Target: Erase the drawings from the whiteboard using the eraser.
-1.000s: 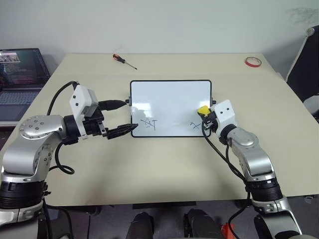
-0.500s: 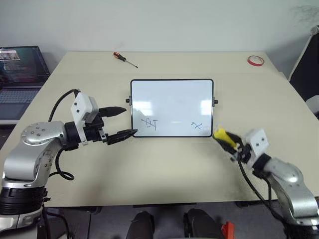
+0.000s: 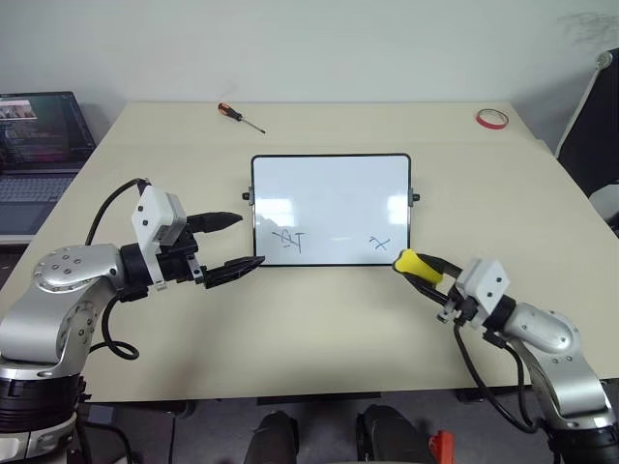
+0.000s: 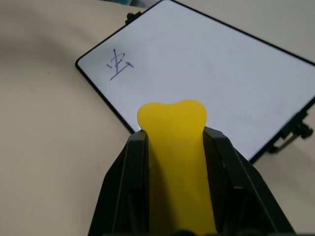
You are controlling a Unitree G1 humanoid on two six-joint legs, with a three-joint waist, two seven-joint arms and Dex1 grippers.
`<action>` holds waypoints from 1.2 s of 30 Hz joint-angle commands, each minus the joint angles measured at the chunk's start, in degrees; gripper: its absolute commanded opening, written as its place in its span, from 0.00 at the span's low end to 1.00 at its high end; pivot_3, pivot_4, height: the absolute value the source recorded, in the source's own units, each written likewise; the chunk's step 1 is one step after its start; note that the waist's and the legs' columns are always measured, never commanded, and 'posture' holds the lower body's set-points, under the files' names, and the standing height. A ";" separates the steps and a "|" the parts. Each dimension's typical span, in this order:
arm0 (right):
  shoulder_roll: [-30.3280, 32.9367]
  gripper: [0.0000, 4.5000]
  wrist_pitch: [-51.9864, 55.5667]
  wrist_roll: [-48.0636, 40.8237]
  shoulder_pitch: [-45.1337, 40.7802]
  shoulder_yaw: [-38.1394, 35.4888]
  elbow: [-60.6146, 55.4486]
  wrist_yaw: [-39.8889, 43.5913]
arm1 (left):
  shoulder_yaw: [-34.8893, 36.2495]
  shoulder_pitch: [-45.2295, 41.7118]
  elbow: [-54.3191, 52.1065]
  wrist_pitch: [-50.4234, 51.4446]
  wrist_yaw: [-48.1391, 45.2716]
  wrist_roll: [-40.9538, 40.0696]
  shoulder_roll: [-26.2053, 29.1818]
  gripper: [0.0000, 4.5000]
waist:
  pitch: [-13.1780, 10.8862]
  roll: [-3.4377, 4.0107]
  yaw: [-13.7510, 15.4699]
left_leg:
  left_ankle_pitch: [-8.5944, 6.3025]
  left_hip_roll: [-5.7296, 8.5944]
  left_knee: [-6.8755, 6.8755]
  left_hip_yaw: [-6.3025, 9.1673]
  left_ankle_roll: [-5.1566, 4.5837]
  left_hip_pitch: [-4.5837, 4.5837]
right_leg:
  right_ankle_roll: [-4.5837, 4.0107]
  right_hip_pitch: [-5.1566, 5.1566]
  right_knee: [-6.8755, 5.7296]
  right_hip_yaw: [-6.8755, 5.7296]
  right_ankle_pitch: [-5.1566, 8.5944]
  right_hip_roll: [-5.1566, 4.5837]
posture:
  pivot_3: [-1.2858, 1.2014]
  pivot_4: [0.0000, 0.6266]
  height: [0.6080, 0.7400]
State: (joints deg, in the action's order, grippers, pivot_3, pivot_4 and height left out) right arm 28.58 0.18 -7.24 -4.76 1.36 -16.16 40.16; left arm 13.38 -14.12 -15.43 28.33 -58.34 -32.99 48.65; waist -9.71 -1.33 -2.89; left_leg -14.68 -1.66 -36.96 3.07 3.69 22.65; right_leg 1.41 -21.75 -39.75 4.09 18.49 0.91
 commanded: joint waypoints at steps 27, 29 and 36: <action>-2.30 0.26 -15.35 18.79 -21.57 11.33 29.11 -7.12 | 1.76 -1.10 -3.70 1.96 1.19 -1.53 1.91 1.00 | -0.21 -0.07 -0.18 | 0.00 -0.03 -0.05 0.00 0.00 -0.02 | -0.03 -0.03 -0.16 -0.01 0.00 -0.09 | 0.52 0.24 1.00; -2.64 0.26 -15.09 18.77 -22.23 11.42 29.59 -6.78 | 1.52 -1.45 -3.71 2.10 1.28 -1.56 1.78 1.00 | -0.22 -0.07 -0.27 | 0.00 -0.03 -0.05 -0.01 0.00 -0.03 | -0.03 -0.03 -0.17 -0.01 0.00 -0.08 | 0.52 0.24 1.00; -2.99 0.26 -15.19 18.86 -22.62 11.23 30.03 -6.30 | 1.43 -1.63 -3.68 2.20 1.31 -1.57 1.75 1.00 | -0.22 -0.07 -0.25 | 0.00 -0.04 -0.05 -0.01 0.00 -0.02 | -0.03 -0.03 -0.17 -0.01 0.00 -0.09 | 0.52 0.24 1.00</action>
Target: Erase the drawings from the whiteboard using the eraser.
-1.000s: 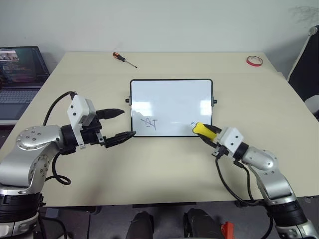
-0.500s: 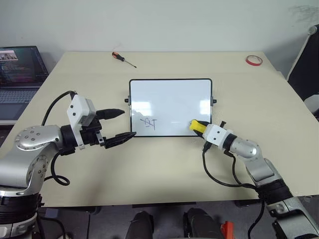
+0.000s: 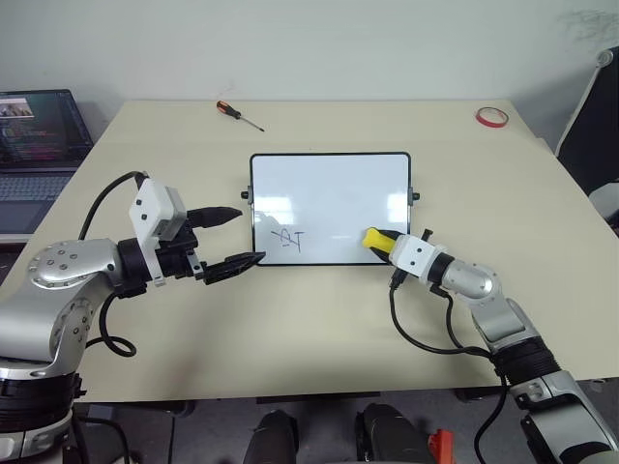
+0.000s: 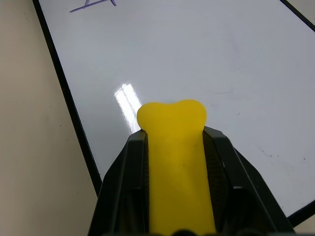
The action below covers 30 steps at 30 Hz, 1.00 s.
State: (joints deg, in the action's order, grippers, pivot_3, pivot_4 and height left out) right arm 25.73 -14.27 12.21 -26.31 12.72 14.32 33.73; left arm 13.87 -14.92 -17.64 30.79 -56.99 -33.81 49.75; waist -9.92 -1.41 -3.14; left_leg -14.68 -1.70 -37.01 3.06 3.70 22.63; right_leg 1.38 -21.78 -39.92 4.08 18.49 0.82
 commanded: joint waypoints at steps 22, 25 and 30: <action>8.94 0.26 15.31 -0.75 5.18 -3.62 -7.32 5.71 | -0.01 -1.15 -0.28 -1.15 -0.22 -0.35 -0.33 1.00 | 0.04 -0.09 1.47 | 0.00 0.07 -0.06 0.09 0.00 -0.55 | 0.01 0.58 0.00 -0.01 0.01 0.00 | 0.52 0.24 1.00; 10.11 0.26 16.56 -1.21 6.95 -4.50 -9.30 5.48 | -0.61 -1.93 0.50 -1.50 -0.58 -0.09 -0.43 1.00 | 0.05 -0.10 1.45 | 0.00 0.06 -0.05 0.07 0.00 -0.60 | 0.01 0.61 -0.01 -0.01 0.01 0.00 | 0.52 0.24 1.00; 10.68 0.26 18.05 -1.74 8.36 -5.00 -11.53 4.67 | -1.40 -3.05 1.61 -1.97 -1.25 0.18 -0.50 1.00 | 0.04 -0.10 1.36 | 0.00 0.06 -0.04 0.02 0.00 -0.62 | 0.01 0.60 -0.02 0.00 0.01 0.01 | 0.52 0.24 1.00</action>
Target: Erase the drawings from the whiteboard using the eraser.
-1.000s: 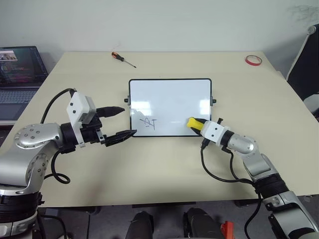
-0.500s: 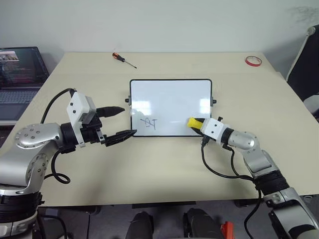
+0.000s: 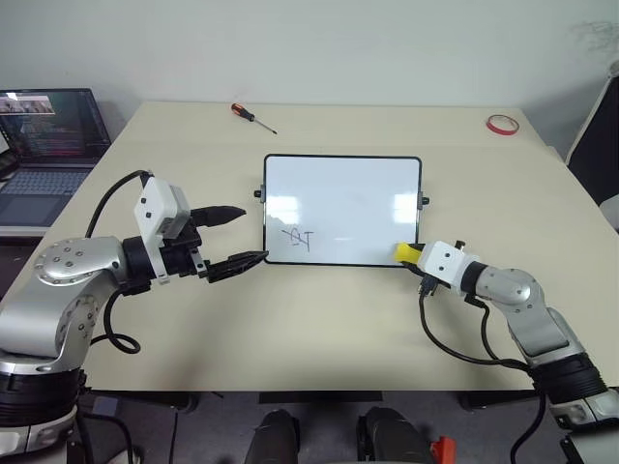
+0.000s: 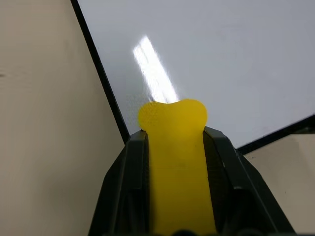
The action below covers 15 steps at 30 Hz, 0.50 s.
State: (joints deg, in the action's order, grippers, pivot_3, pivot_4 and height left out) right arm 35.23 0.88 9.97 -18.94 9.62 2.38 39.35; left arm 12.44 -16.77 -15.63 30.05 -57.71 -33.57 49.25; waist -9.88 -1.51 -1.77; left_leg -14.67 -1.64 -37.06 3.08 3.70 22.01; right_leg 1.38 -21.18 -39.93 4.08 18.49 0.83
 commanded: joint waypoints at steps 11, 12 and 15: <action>-1.43 0.26 0.51 -3.46 -0.21 -3.53 -0.56 -2.74 | 0.42 -0.84 0.03 -1.65 -1.36 -0.01 0.67 1.00 | -0.06 -0.04 -0.03 | 0.00 0.00 0.01 0.00 0.00 0.01 | 0.00 -0.01 0.01 0.00 0.00 0.00 | 0.52 0.24 1.00; -2.18 0.26 -0.21 -4.33 -0.91 -3.63 -0.71 -2.86 | 0.47 -0.78 -0.02 -1.61 -1.37 0.00 0.66 1.00 | -0.07 -0.05 -0.09 | 0.00 0.00 0.01 -0.01 0.00 0.01 | 0.00 -0.02 0.01 0.01 0.00 0.00 | 0.52 0.24 1.00; -4.10 0.26 -2.70 -4.82 -2.88 -3.19 -0.14 -3.45 | 0.64 -0.66 -0.07 -1.58 -1.45 0.05 0.68 1.00 | -0.15 -0.02 -0.15 | 0.00 -0.02 0.03 -0.04 0.00 0.02 | 0.00 -0.08 0.00 0.02 0.00 0.00 | 0.52 0.24 1.00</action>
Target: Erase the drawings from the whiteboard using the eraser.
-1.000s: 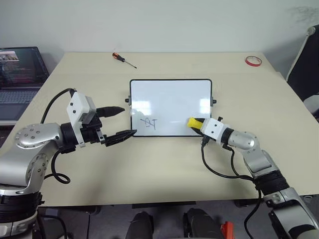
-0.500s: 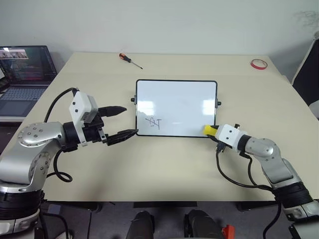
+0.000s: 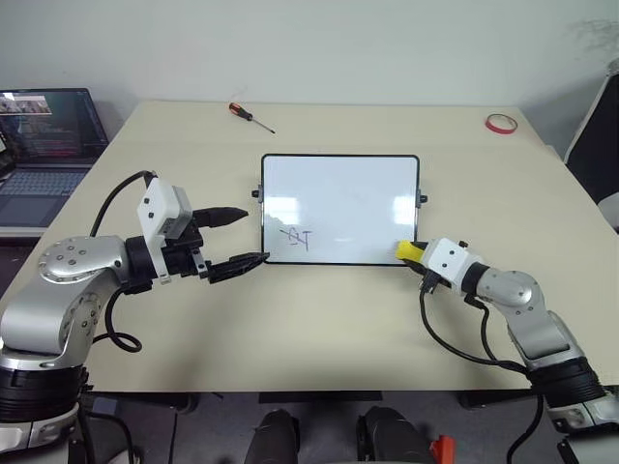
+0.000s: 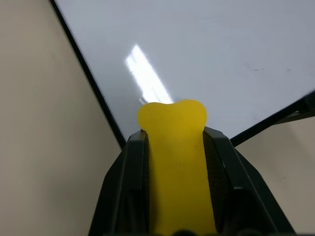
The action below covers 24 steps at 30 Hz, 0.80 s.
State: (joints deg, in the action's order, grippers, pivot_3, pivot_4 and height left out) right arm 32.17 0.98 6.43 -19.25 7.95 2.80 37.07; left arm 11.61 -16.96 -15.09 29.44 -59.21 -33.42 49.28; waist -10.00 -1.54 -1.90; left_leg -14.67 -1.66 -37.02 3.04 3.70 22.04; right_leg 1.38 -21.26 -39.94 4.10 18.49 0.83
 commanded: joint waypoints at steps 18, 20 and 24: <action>1.01 0.26 -1.03 1.04 -0.91 0.28 3.25 -0.24 | 2.23 0.61 -2.72 0.26 0.87 -0.81 0.94 1.00 | -0.09 0.02 -0.07 | 0.00 -0.03 0.00 0.09 0.00 0.28 | -0.05 -0.15 0.07 -0.03 0.03 -0.02 | 0.52 0.24 1.00; 1.66 0.26 -0.43 0.49 0.25 -0.48 2.20 -0.21 | 2.19 0.53 -2.70 0.32 0.95 -0.87 0.95 1.00 | -0.09 0.02 0.01 | 0.00 -0.01 -0.01 0.08 0.00 0.21 | -0.05 -0.10 0.04 -0.03 0.03 -0.01 | 0.52 0.24 1.00; 1.48 0.26 0.20 -0.65 0.89 -1.48 0.49 -0.82 | 1.83 0.17 -2.54 0.31 1.08 -0.92 0.92 1.00 | -0.08 0.01 0.05 | 0.00 -0.01 -0.02 0.08 0.00 0.17 | -0.05 -0.07 0.03 -0.03 0.03 -0.01 | 0.52 0.24 1.00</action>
State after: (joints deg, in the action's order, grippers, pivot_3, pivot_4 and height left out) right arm 33.04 -0.43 5.97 -18.90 8.52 3.74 36.72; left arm 11.99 -16.08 -15.95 29.93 -58.15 -33.66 49.40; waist -10.09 -1.52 -1.86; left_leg -14.68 -1.67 -37.04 3.12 3.70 22.21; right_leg 1.34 -21.34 -39.91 4.07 18.53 0.82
